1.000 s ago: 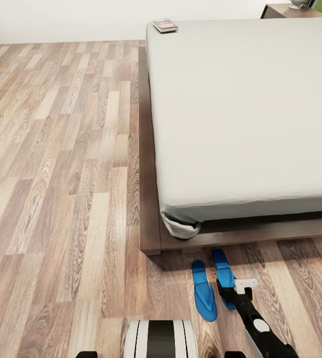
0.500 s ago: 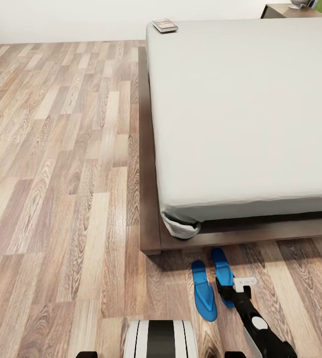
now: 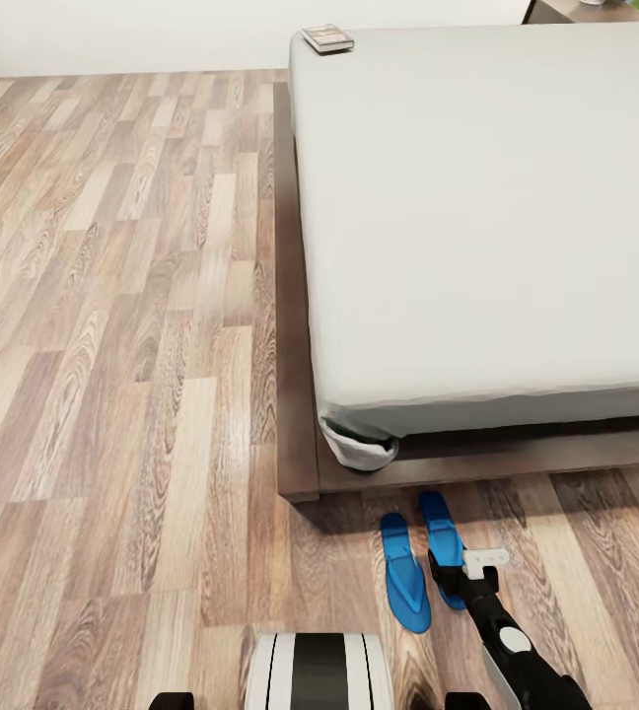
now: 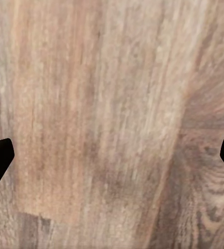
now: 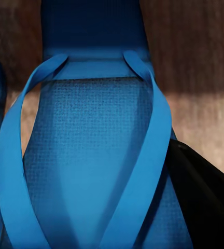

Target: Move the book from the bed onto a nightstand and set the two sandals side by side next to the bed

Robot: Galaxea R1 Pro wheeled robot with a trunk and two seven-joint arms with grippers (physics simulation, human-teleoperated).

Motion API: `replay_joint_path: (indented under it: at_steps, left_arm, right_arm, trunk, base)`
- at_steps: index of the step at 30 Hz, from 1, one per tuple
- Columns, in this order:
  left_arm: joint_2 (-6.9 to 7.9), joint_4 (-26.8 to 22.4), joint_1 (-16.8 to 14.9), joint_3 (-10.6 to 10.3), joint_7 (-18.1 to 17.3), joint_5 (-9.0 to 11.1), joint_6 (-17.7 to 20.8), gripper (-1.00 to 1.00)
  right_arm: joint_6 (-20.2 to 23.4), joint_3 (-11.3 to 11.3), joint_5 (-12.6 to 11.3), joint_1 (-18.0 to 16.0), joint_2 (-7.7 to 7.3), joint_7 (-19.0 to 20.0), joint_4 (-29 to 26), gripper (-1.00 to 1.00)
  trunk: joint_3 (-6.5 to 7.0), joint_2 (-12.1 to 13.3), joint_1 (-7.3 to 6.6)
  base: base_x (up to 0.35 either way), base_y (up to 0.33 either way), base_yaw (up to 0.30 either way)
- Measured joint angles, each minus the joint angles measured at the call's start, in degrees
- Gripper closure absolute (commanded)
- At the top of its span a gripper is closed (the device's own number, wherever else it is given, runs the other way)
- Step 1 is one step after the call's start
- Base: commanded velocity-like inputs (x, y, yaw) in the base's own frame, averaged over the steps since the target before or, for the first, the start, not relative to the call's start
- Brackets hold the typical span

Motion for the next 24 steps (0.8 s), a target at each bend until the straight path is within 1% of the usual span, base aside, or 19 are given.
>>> replay_joint_path:
  at_steps: [10, 12, 24]
  left_arm:
    - [0.00, 0.00, 0.00, 0.00, 0.00, 0.00, 0.00, -1.00]
    - [0.00, 0.00, 0.00, -0.01, 0.00, 0.00, 0.00, -1.00]
    - [0.00, 0.00, 0.00, 0.00, 0.01, 0.00, 0.00, -1.00]
  right_arm:
    - [0.10, -0.03, -0.01, -0.14, 0.02, -0.06, 0.02, 1.00]
    - [0.11, -0.03, 0.00, -0.15, 0.04, -0.07, 0.03, 1.00]
    - [0.12, 0.05, 0.01, -0.13, 0.08, -0.01, 0.07, 1.00]
  trunk:
    - [0.00, 0.00, 0.00]
    - [-0.44, -0.03, 0.05]
    - [-0.44, -0.03, 0.05]
  base:
    - [0.000, 0.000, 0.000]
    - [0.000, 0.000, 0.000]
    - [0.000, 0.000, 0.000]
